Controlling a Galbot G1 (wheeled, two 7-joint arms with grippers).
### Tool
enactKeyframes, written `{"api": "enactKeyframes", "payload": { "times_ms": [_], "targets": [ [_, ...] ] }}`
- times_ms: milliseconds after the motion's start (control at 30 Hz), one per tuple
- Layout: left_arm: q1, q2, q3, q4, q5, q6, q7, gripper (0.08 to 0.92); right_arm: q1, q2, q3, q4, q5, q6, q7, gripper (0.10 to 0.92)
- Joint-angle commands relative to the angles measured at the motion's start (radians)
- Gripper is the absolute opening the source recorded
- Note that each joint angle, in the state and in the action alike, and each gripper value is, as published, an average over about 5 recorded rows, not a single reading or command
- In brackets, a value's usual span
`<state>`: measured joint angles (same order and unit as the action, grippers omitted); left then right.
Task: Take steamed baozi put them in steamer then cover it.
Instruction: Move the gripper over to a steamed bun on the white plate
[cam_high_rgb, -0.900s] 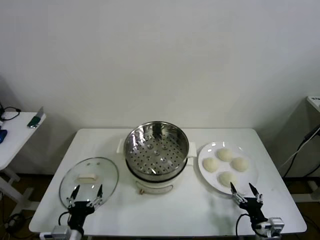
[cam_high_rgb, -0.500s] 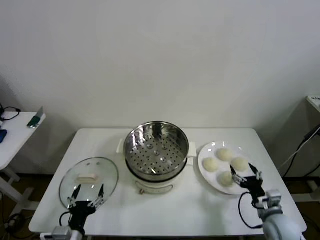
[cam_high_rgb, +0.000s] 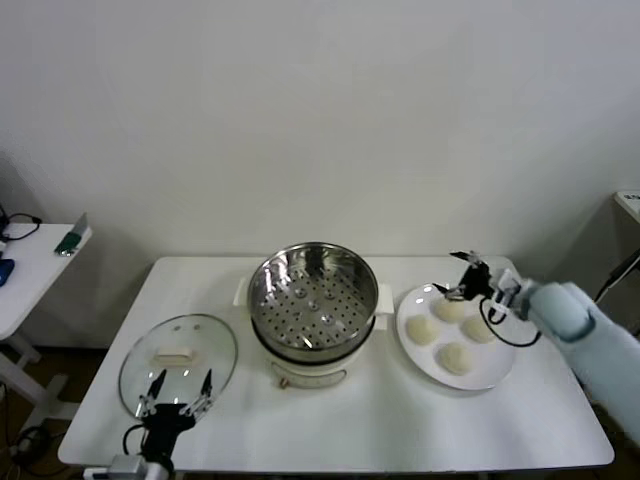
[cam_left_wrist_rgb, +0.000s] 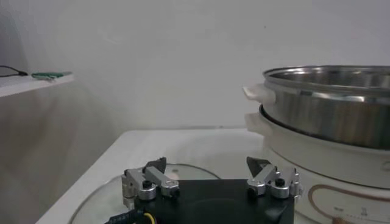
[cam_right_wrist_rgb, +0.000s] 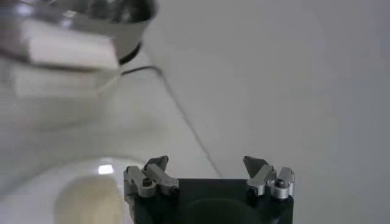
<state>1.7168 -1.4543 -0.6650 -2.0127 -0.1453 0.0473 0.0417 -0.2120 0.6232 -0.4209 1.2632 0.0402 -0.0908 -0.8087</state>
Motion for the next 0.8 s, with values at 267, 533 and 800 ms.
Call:
{"api": "enactKeyframes", "payload": {
  "times_ms": [267, 533, 800],
  "targets": [
    [-0.006, 0.001, 0.011, 0.004, 0.003, -0.001, 0.002, 0.823, 0.493, 0.151, -0.623, -0.42, 0.051, -0.007, -0.372, 0.823],
    [-0.006, -0.002, 0.006, 0.004, 0.001, 0.0, 0.002, 0.823, 0.34, 0.284, -0.516, -0.539, 0.033, -0.028, -0.343, 0.823],
    [-0.006, -0.004, 0.003, 0.016, 0.001, -0.002, 0.001, 0.823, 0.3, 0.401, -0.412, -0.705, -0.113, 0.035, -0.311, 0.823]
  ]
}}
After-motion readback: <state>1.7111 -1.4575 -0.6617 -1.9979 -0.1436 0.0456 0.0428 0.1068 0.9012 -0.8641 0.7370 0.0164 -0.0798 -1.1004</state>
